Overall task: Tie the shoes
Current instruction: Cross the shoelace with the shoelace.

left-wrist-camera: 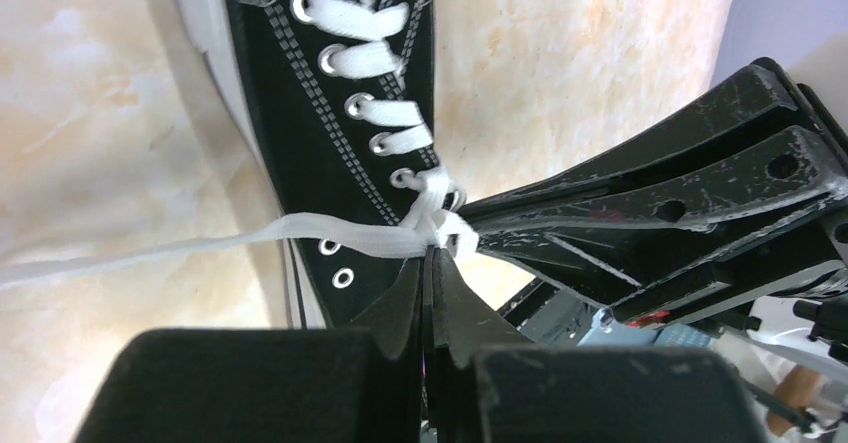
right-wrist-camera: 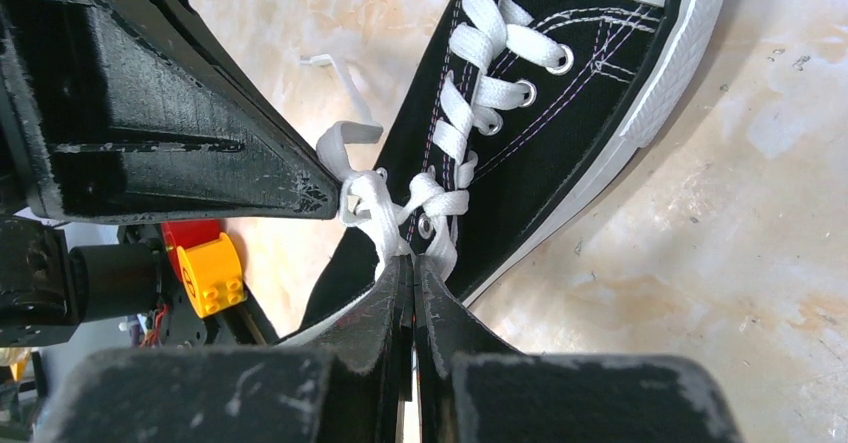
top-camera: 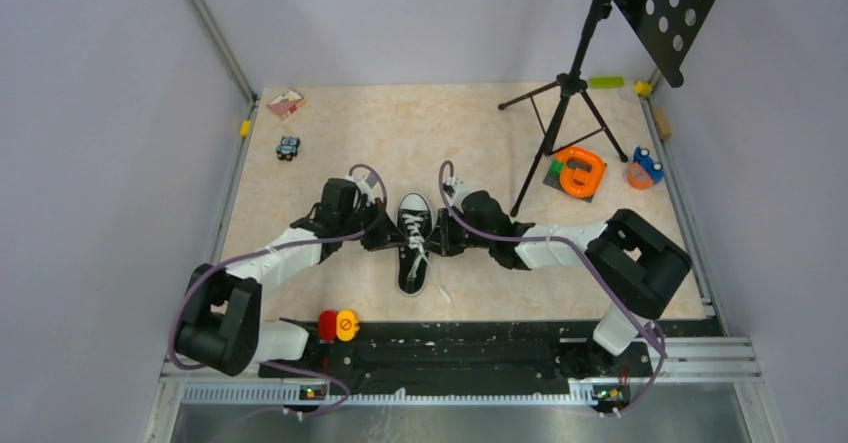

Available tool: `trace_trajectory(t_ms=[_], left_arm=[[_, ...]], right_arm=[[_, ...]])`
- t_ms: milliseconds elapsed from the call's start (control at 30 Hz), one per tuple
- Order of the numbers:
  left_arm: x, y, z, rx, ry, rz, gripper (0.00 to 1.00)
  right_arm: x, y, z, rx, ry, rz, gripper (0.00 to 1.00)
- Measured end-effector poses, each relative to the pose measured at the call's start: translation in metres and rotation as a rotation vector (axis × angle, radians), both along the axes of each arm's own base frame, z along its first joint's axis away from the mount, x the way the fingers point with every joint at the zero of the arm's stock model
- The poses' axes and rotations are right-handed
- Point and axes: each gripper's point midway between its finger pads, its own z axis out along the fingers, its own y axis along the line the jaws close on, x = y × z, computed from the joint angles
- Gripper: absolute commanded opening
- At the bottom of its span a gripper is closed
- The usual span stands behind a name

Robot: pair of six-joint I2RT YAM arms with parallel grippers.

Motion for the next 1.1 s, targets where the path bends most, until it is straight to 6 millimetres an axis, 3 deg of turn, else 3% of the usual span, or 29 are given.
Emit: trace_trajectory(t_ms=[167,400,533,667,900,1100], left_arm=[[-0.006,0.008,-0.001,-0.074,0.022,0.075,0.0],[-0.004,0.006,0.013,-0.133,0.0,0.108,0.02],[-0.005,0.001,0.013,-0.162,0.03,0.101,0.29],[-0.005,-0.001,0.014,-0.185,0.061,0.113,0.44],[0.002,0.001,0.023,-0.153,0.076,0.175,0.45],[0.009,0.0,0.017,-0.148,0.1,0.203,0.28]], right_arm=[[0.0,0.0,0.0,0.001,0.001,-0.001,0.0],[0.0,0.0,0.0,0.001,0.001,0.0,0.0],[0.0,0.0,0.0,0.001,0.001,0.0,0.0],[0.0,0.0,0.0,0.001,0.001,0.0,0.0],[0.0,0.0,0.0,0.001,0.001,0.0,0.0],[0.0,0.0,0.0,0.001,0.001,0.0,0.0]])
